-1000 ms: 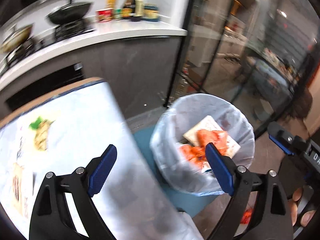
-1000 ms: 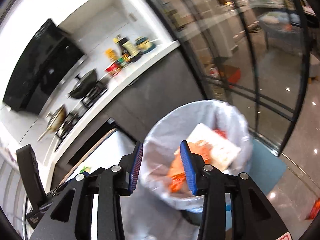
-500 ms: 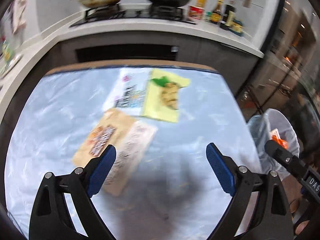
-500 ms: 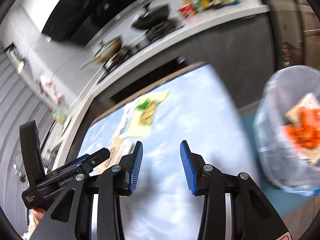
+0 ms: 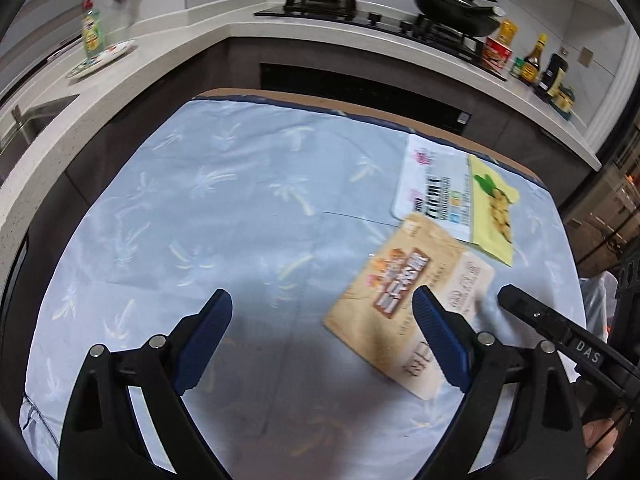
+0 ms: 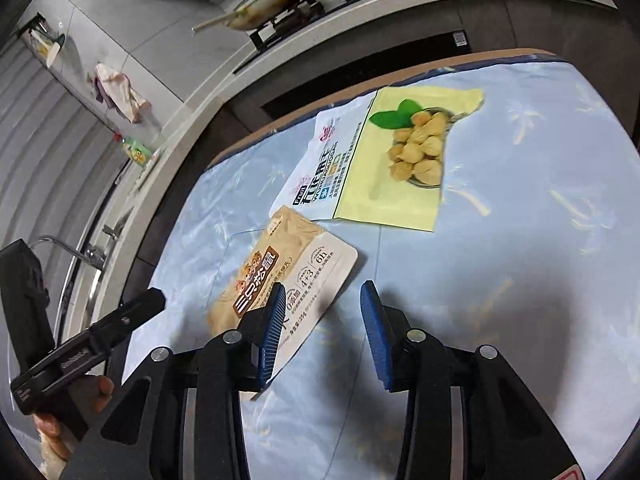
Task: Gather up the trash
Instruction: 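Move both tools back over the table toward the remaining packets, then grasp the brown nut bag with the right tool and lift it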
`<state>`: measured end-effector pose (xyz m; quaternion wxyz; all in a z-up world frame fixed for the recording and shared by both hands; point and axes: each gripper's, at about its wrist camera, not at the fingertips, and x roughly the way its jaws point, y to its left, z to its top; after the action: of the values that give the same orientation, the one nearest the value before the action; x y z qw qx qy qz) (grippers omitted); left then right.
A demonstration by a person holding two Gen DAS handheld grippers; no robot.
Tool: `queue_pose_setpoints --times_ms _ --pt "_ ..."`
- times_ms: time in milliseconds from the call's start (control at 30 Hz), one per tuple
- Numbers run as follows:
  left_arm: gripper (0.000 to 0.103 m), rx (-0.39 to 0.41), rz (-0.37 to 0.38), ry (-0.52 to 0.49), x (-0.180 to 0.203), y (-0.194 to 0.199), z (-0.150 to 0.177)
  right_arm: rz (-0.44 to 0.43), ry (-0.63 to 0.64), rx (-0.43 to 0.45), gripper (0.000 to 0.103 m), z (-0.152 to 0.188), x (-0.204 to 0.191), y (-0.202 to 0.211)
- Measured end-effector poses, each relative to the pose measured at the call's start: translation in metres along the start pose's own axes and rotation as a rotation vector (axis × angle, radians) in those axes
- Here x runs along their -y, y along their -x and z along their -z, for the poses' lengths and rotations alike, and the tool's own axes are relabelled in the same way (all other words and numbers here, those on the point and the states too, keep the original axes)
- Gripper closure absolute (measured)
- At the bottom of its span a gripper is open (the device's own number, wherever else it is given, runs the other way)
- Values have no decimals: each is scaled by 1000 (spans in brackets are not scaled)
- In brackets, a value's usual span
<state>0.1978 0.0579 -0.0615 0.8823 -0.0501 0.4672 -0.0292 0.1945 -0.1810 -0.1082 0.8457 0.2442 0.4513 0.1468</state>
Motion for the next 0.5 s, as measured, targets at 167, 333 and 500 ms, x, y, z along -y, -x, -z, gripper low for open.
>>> queue_pose_setpoints --times_ms 167,333,500 --pt "16 -6 -7 35 -20 -5 -3 4 -4 -17 64 -8 3 -20" --pt "16 -5 -4 50 -28 -9 -6 -32 -11 -10 64 -15 4 -26" --pt "16 -2 3 51 -29 -11 -9 -60 -9 -12 79 -20 1 -36"
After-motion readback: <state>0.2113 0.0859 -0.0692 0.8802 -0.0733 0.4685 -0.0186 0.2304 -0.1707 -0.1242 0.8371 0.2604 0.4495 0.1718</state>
